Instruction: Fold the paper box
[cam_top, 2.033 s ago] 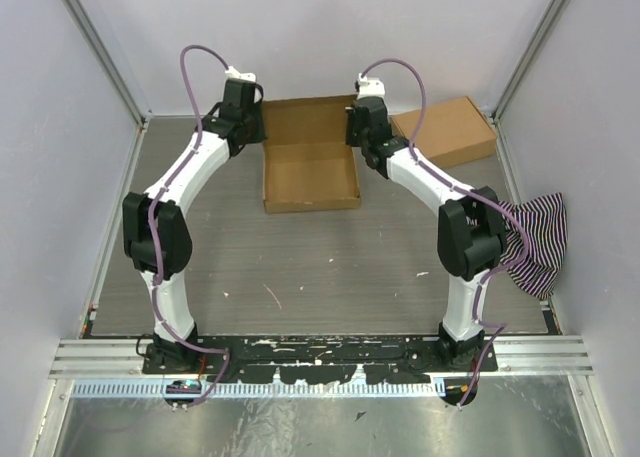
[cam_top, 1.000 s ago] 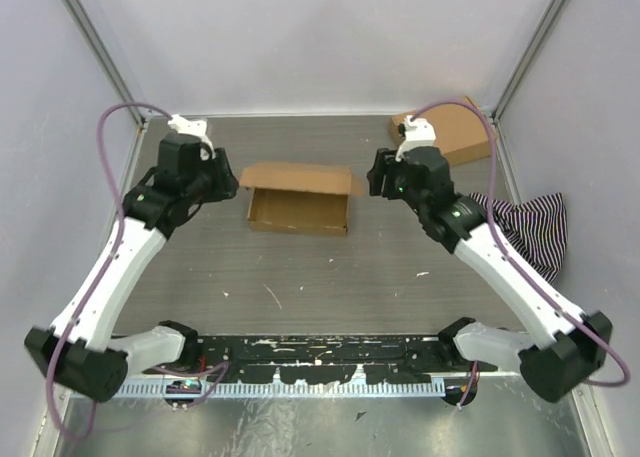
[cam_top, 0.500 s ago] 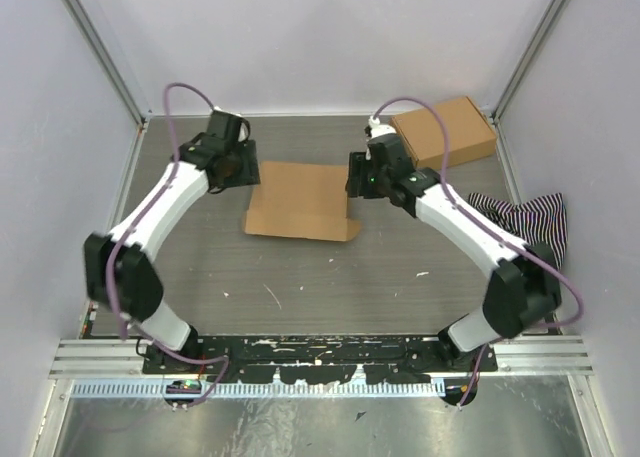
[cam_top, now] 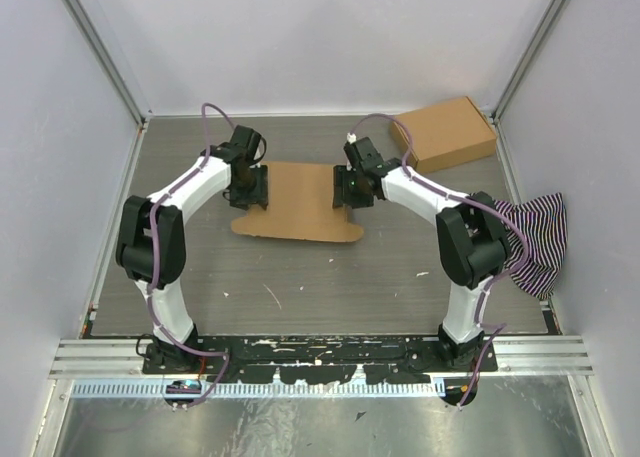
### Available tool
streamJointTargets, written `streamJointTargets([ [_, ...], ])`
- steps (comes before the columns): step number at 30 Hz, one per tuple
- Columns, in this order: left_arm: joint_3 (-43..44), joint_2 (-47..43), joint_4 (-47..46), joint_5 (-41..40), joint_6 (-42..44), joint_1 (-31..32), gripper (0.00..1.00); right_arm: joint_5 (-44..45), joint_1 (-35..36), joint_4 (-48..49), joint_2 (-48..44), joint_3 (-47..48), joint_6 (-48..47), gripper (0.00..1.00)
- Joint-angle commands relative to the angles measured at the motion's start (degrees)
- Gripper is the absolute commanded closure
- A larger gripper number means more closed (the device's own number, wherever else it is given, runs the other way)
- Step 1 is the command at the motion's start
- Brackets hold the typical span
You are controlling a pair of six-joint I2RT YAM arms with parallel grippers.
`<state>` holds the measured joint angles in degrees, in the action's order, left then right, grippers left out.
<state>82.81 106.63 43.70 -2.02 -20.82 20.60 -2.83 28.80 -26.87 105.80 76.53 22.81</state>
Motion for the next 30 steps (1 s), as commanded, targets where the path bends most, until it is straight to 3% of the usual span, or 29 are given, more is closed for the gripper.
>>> streamJointTargets([
  [1, 1.7, 2.0, -2.2, 2.5, 0.8, -0.3, 0.44, -0.7, -0.1, -0.2, 4.2, 5.3, -1.0, 0.42],
  [7, 9.8, 8.7, -2.8, 8.1, -0.8, -0.3, 0.48, -1.8, -2.9, -1.8, 9.9, 14.1, -1.9, 0.43],
  [16, 24.9, 14.5, 3.2, 7.5, -1.4, -0.4, 0.49, -4.1, -7.1, -5.4, 16.1, 27.7, -4.2, 0.44],
  [23, 28.1, 11.4, 8.2, 2.0, -1.5, -0.4, 0.43, -2.2, -8.3, -6.5, 13.0, 30.0, -5.0, 0.42],
  [30, 23.5, 3.6, 10.0, -1.5, 0.0, -0.6, 0.38, 5.2, -9.2, -7.7, 4.6, 29.6, -6.2, 0.37],
])
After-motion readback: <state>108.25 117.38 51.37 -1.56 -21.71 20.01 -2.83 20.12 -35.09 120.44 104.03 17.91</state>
